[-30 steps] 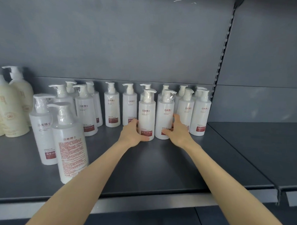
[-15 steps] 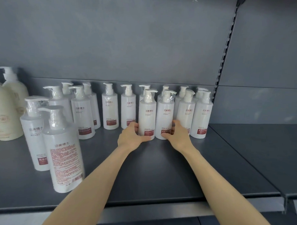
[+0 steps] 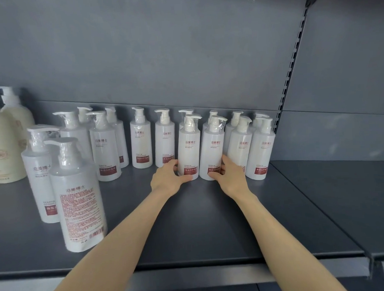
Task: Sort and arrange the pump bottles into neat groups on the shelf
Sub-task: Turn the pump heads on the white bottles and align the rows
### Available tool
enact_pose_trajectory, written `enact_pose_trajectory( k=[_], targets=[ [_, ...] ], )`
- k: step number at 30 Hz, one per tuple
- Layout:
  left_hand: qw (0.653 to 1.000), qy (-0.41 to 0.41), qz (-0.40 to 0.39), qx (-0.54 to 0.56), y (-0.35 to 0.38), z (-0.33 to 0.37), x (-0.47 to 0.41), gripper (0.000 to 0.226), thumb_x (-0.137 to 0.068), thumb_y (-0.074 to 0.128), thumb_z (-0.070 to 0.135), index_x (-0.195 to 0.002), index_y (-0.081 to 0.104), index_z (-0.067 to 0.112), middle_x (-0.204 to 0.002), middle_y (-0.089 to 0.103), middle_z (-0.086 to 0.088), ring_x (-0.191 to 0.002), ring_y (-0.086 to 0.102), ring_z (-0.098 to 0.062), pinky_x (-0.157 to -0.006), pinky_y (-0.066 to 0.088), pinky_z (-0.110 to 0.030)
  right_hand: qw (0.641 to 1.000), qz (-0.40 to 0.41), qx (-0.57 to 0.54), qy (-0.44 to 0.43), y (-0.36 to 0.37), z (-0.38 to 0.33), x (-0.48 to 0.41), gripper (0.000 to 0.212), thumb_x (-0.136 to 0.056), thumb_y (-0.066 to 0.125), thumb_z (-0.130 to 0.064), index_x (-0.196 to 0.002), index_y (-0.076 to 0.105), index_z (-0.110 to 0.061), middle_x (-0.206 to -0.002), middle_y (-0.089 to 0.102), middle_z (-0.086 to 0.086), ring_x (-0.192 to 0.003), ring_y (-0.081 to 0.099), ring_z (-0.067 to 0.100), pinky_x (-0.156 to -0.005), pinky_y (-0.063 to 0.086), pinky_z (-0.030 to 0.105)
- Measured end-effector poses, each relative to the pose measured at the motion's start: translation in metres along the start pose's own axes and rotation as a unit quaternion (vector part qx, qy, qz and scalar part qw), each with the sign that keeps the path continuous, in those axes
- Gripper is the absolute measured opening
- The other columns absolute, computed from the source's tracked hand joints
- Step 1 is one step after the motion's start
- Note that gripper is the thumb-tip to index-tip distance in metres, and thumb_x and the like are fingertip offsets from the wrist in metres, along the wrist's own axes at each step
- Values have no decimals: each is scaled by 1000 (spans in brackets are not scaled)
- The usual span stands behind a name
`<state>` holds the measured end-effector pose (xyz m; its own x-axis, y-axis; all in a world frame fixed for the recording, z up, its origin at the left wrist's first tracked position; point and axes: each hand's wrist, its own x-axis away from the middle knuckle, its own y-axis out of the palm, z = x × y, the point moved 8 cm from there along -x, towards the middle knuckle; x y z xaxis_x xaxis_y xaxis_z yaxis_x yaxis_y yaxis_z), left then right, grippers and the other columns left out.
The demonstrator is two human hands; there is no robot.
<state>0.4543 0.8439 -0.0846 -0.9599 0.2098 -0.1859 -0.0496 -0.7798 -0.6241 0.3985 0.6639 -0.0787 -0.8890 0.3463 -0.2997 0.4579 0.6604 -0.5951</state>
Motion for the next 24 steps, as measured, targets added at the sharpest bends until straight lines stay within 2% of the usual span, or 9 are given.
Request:
enact_pose_trajectory(
  k=[13, 18, 20, 22, 24],
  targets=[
    [1000, -4, -10, -25, 0, 3, 5, 57, -83, 67, 38, -134, 48, 21, -131, 57, 0, -121, 52, -23, -99, 42, -36, 1000, 9, 0, 17, -3, 0, 3, 48, -83, 69, -21, -127, 49, -15, -118, 63, 4, -108, 60, 22, -97, 48, 44],
    [999, -5, -34, -23, -3, 6, 12, 36, -85, 64, 31, -115, 59, 10, -117, 62, -4, -108, 57, -21, -85, 44, -27, 999, 15, 16, 27, -8, -6, 6, 39, -83, 69, -22, -117, 54, -10, -110, 65, 8, -102, 61, 24, -94, 49, 42],
    [999, 0, -39, -28, -8, 9, 19, 36, -88, 62, 26, -116, 57, 6, -120, 59, -7, -109, 55, -21, -82, 39, -23, 998, 33, 40, 21, -16, -13, 10, 32, -84, 69, -24, -109, 58, -8, -102, 67, 9, -96, 62, 25, -91, 50, 42],
    [997, 13, -49, -54, -13, 12, 30, 40, -89, 60, 25, -124, 53, 6, -127, 55, -7, -114, 53, -21, -85, 38, -23, 997, 34, 64, 18, -23, -19, 18, 31, -85, 67, -26, -109, 59, -8, -103, 67, 9, -96, 62, 25, -88, 50, 40],
    [990, 42, -66, -121, -18, 15, 43, 43, -90, 58, 28, -129, 49, 11, -132, 52, -6, -120, 49, -22, -94, 40, -28, 994, 18, 112, 13, -27, -26, 27, 34, -87, 63, -26, -116, 58, -9, -112, 65, 8, -101, 60, 25, -87, 50, 35]
  ],
)
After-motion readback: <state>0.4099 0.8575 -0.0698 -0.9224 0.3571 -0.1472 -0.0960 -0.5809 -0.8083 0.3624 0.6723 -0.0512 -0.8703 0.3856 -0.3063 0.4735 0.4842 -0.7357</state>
